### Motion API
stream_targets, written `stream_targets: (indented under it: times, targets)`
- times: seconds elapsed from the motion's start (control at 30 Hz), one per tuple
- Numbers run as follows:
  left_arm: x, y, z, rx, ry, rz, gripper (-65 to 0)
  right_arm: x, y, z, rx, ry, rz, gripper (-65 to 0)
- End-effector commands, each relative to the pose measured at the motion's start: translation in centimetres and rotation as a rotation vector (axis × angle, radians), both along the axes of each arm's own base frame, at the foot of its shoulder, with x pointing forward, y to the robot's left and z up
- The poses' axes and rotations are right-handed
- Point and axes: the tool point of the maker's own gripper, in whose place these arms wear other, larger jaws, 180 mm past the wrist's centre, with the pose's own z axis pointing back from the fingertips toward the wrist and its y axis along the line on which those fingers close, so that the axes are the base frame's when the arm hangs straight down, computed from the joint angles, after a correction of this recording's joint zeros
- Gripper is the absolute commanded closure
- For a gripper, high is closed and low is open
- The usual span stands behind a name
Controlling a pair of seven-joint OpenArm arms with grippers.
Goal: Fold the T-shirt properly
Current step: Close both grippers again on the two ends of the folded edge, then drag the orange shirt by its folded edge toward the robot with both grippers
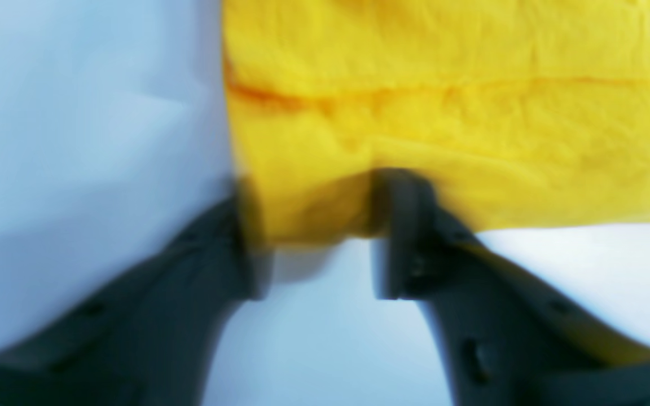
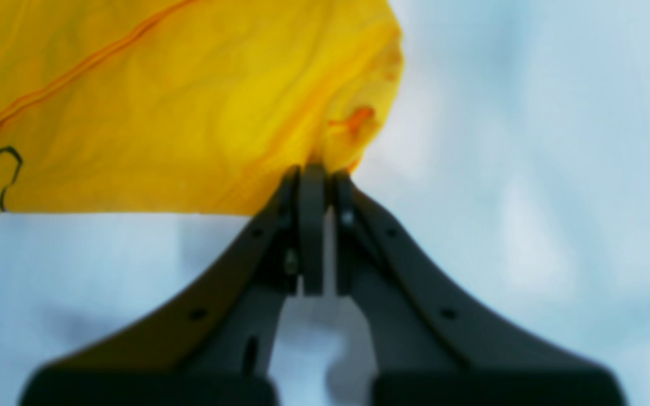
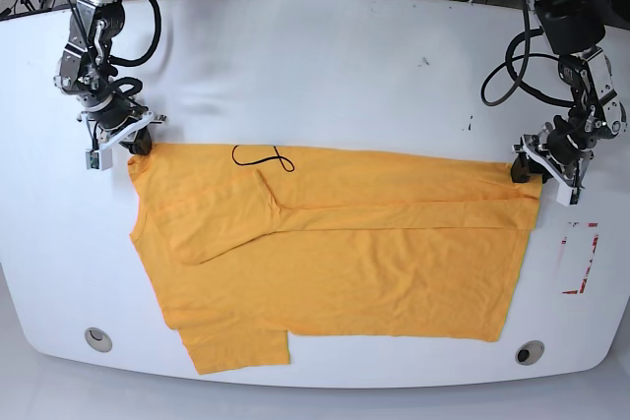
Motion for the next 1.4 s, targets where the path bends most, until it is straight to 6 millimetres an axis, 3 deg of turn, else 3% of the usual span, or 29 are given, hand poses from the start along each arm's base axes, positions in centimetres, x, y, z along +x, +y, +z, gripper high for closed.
stream_targets:
  times: [0.0, 0.23, 0.57, 1.03, 1.3, 1.37]
  targets:
    - [-0.7, 0.2, -0.8, 0.026, 0.058, -0.015, -14.2, 0.8, -0.6, 1.3, -0.013, -0.04, 0.004, 0.0]
    - [-0.5, 0.6, -0.2, 0.032, 0.039, 0.0, 0.0, 1.0, -0.5, 1.4, -0.015, -0.041, 0.004, 0.0]
    - [-0.7, 0.8, 0.0, 0.042, 0.039, -0.002, 0.0, 0.9, -0.6, 1.2, -0.01, -0.037, -0.002, 0.0]
    - [-1.3, 1.2, 1.7, 0.106, 0.01, -0.04, 0.0, 0.5, -0.7, 1.7, -0.03, -0.035, 0.007, 0.0]
    - [-3.2, 1.0, 2.4, 0.173, 0.015, -0.078, 0.0, -0.9, -0.5, 2.7, -0.07, -0.036, 0.032, 0.0]
    - [-5.0, 0.9, 2.4, 0.216, 0.039, -0.107, 0.0, -2.3, -0.4, 2.9, -0.091, -0.018, 0.047, 0.0]
